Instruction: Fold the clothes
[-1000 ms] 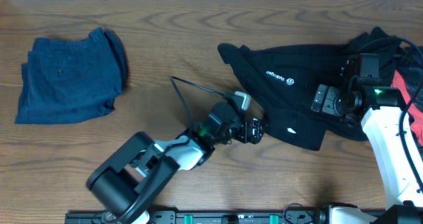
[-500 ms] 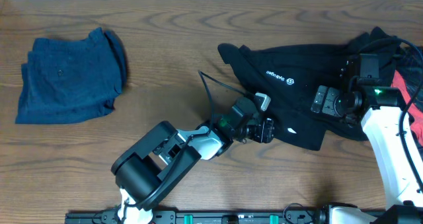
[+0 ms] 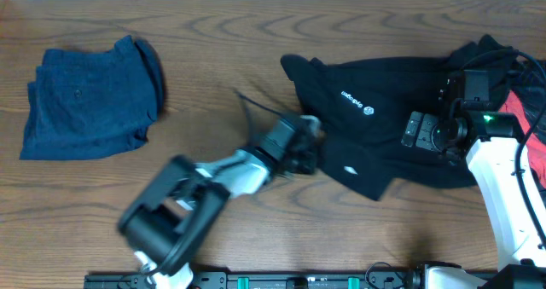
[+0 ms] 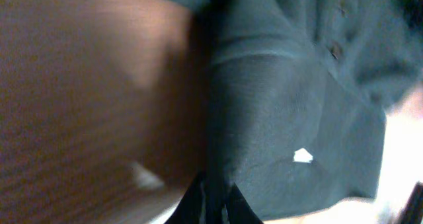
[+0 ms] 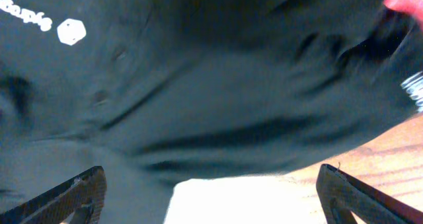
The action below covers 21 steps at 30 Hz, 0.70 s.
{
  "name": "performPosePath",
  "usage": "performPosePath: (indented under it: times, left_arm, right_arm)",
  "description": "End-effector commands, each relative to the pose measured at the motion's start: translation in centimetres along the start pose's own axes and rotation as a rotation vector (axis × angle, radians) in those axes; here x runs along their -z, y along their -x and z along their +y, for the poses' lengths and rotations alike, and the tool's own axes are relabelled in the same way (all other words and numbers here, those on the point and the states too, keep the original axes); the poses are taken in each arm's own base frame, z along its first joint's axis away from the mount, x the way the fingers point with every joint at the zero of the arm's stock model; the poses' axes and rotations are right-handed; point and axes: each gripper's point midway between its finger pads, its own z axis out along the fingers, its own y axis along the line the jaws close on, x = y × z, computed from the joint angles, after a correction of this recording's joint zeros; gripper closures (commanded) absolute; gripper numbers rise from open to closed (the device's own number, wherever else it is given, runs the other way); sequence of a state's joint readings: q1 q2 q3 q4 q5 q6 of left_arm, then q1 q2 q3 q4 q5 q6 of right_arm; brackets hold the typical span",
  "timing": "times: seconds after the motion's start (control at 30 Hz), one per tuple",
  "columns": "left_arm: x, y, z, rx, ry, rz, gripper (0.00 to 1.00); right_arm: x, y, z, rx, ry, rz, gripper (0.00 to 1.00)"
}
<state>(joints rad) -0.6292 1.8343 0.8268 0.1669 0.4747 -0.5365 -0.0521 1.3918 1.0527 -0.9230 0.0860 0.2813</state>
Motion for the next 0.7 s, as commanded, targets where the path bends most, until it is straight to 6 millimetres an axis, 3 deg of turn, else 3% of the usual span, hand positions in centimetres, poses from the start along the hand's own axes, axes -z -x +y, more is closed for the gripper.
performPosePath:
  times: [0.0, 0.1, 0.27, 0.37, 0.47, 0.53, 0.57, 0.6, 0.67]
  left_arm:
    - [4.8, 3.6, 3.1, 0.013, 0.064, -0.093, 0.94]
    - [9.1, 5.2, 7.3, 0.035, 0.156, -0.139, 0.94]
    - [16.2, 8.6, 16.1, 0.110, 0.382, -0.313, 0.94]
    - [20.0, 10.6, 19.9, 0.198, 0.425, -0.444, 0.94]
    - [22.5, 11.7, 22.1, 0.268, 0.442, -0.541, 0.92]
    - [22.9, 11.7, 22.3, 0.282, 0.417, -0.547, 0.36]
    - [22.5, 11.5, 21.8, 0.290, 0.378, -0.529, 0.14]
    - [21.9, 11.0, 21.0, 0.311, 0.315, -0.498, 0.02]
    - [20.4, 9.6, 19.1, 0.372, 0.205, -0.421, 0.02]
  right_arm:
    - [0.5, 0.5, -0.4, -0.022, -0.011, -0.022, 0.01]
    - [0.5, 0.5, -0.4, -0.022, -0.011, -0.022, 0.01]
    - [0.5, 0.5, -0.4, -0.022, -0.011, -0.022, 0.01]
    - [0.5, 0.5, -0.4, -0.022, -0.011, -0.022, 0.01]
    - [0.5, 0.5, -0.4, -0.022, -0.011, -0.022, 0.01]
    - [0.5, 0.5, -0.4, -0.022, -0.011, -0.022, 0.01]
    - [0.5, 0.5, -0.4, -0.022, -0.010, -0.022, 0.01]
    - [0.5, 0.5, -0.4, -0.022, -0.011, -0.022, 0.01]
    - [0.5, 0.4, -0.4, -0.022, -0.011, -0.019, 0.01]
